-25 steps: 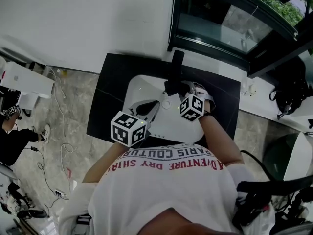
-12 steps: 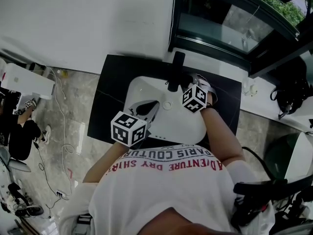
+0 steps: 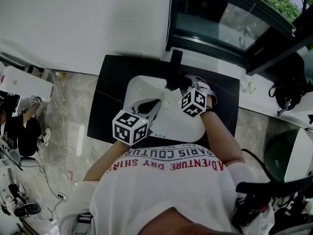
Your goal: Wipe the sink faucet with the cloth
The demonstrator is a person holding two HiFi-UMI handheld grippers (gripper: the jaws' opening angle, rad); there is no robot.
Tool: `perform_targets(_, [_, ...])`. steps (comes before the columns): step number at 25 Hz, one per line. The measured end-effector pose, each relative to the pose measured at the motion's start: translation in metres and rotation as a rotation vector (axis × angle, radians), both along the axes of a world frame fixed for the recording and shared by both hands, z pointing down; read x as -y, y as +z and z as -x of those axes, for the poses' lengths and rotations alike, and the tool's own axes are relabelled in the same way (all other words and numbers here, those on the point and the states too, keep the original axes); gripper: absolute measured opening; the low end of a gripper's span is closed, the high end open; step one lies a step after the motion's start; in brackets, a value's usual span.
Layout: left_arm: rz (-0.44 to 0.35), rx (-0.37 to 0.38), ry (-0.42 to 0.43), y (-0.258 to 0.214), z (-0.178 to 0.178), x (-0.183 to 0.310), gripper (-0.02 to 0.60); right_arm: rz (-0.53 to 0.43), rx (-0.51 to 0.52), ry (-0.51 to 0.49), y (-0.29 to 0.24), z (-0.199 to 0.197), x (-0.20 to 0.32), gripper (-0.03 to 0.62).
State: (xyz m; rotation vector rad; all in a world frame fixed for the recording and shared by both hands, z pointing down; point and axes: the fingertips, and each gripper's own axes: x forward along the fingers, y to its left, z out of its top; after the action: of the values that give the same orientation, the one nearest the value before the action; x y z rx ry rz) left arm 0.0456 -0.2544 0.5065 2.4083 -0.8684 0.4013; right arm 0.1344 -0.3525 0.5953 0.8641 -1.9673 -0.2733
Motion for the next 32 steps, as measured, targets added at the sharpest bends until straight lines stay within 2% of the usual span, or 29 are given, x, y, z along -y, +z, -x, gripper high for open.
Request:
perform_targets(5, [0.002,-0.006,0.009,0.001,0.000,-0.002,0.001,0.019,0.043,0.017,0.001,0.005,-0.033,0.080])
perform_targets(12, [0.002,-0.012,0.017,0.001,0.001,-0.007,0.002,0.046,0.063,0.037,0.004,0.005,-0.054,0.080])
perform_targets(18, [0.005,-0.010,0.011,0.002,0.006,-0.008,0.002,0.125,0.112,0.054,0.020,0.004,-0.078,0.080])
perform_targets(21, [0.004,-0.011,0.009,0.002,0.010,-0.010,0.001,0.153,0.249,0.065,0.014,0.012,-0.092,0.080])
perform_targets(25, [0.005,-0.006,0.008,0.002,0.011,-0.012,0.002,0.116,0.489,0.072,-0.017,0.032,-0.093,0.080])
perform_targets(28, [0.004,-0.003,0.008,0.001,0.010,-0.014,0.002,0.094,0.562,0.074,-0.031,0.048,-0.088,0.080])
perform_targets(32, [0.002,0.003,0.006,0.001,0.011,-0.015,0.001,0.090,0.623,0.161,-0.031,0.054,-0.075,0.080])
